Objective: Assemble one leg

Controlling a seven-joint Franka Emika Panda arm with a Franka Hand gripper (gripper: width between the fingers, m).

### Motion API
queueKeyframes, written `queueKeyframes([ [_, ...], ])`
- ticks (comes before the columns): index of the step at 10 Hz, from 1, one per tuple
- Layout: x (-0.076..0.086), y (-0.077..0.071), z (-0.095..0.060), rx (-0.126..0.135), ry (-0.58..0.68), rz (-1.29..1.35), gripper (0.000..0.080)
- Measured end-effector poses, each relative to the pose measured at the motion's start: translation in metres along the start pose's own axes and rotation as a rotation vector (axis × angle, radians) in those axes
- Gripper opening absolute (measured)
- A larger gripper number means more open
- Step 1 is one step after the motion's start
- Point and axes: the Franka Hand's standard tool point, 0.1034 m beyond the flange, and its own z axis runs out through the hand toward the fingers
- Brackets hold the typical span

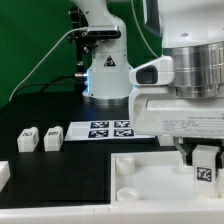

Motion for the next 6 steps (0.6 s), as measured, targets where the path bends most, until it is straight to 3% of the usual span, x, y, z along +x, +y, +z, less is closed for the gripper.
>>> queueKeyframes([
  [3, 0.0019, 0.0034, 0.0007, 0.014, -0.012, 0.448, 0.0292],
  [6, -0.0005, 0.0027, 0.0013, 0.005, -0.016, 1.007, 0.0292],
])
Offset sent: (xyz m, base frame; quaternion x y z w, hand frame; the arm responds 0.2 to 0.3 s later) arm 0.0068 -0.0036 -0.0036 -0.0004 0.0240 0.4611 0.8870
